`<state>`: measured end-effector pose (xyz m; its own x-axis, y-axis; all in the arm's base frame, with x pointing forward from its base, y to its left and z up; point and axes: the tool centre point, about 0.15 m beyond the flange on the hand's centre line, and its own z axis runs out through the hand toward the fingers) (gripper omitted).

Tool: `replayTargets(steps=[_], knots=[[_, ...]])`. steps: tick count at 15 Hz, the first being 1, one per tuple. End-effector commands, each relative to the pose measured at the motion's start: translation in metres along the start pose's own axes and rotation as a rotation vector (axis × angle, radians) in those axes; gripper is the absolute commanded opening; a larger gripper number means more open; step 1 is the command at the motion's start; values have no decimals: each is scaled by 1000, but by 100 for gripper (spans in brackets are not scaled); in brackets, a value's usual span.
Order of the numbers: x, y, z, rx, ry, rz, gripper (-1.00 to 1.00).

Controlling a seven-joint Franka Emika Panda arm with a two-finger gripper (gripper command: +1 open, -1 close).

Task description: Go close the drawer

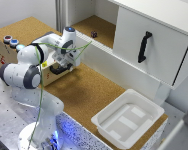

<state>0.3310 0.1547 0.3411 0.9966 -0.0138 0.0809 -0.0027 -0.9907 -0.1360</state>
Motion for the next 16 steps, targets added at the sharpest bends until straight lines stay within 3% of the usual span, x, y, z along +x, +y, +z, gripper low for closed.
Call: replayTargets(steps=[1, 7, 16], knots=[[0, -10, 13, 28, 36, 9, -100], [0, -9, 27, 4, -9, 3, -100], [10, -31, 24, -7, 5, -47, -100]])
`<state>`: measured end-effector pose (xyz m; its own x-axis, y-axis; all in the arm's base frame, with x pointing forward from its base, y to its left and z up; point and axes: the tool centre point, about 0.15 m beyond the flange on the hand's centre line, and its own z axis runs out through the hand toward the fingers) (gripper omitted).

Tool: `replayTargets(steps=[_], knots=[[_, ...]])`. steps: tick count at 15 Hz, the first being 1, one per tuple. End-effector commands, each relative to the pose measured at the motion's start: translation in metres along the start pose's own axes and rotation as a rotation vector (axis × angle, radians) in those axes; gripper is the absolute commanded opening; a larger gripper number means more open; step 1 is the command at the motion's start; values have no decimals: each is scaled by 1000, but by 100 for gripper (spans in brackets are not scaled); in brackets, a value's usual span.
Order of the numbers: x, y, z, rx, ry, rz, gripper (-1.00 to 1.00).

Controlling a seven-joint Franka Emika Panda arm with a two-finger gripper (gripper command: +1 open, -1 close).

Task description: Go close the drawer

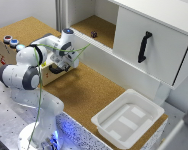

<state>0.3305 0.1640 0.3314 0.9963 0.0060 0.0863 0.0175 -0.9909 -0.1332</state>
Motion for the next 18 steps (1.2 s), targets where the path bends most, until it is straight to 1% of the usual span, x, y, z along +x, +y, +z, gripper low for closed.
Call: replayTargets(steps=[1, 8, 13, 18], knots=[[13, -29, 14, -2, 0, -38, -100], [20, -86, 25, 24, -17, -134, -100], [27, -129, 32, 39, -21, -193, -100], [32, -176, 36, 69, -17, -236, -100]])
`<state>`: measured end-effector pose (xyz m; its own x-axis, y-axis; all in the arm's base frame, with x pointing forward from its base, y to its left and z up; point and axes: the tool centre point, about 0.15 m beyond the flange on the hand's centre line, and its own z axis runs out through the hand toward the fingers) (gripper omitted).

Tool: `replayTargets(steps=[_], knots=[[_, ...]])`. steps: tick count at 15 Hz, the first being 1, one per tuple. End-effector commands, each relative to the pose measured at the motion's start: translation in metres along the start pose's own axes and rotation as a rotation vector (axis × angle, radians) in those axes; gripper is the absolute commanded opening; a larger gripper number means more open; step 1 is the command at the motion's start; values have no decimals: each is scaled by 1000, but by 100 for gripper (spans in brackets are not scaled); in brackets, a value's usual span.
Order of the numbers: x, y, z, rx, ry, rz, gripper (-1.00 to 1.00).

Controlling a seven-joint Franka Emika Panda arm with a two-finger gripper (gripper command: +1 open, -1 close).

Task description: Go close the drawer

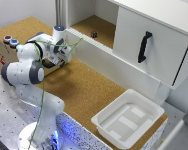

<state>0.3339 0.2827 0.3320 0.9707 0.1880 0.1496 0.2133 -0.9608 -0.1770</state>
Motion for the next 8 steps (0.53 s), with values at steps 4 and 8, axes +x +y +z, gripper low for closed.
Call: replayTargets(steps=[4, 8], knots=[[38, -82, 23, 27, -38, -55, -100], [29, -69, -4, 23, 20, 39, 100]])
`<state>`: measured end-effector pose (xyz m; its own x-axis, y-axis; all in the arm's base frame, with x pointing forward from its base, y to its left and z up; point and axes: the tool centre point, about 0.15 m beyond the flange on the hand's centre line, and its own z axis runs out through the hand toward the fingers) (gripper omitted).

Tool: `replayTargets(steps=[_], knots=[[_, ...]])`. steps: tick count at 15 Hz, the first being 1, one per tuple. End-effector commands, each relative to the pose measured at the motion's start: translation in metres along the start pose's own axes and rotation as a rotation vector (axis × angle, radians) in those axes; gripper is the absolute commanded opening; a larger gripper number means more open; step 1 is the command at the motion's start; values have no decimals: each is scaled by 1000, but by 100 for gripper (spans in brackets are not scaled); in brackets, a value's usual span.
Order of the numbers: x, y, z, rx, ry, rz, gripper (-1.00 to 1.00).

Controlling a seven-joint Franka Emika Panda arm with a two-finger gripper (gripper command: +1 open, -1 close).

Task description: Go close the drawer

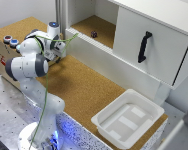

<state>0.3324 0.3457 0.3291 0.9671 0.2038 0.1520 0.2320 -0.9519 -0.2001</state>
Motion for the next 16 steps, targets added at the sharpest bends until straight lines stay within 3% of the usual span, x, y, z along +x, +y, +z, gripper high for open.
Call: replayTargets(steps=[1, 7, 12, 14, 16], knots=[[15, -2, -33, -10, 47, 86, 100], [9, 8, -98, -48, 137, 129, 100], [16, -3, -144, -97, 143, 68, 100], [23, 1, -159, -131, 154, 70, 100], [43, 9, -175, -215, 188, 64, 100]])
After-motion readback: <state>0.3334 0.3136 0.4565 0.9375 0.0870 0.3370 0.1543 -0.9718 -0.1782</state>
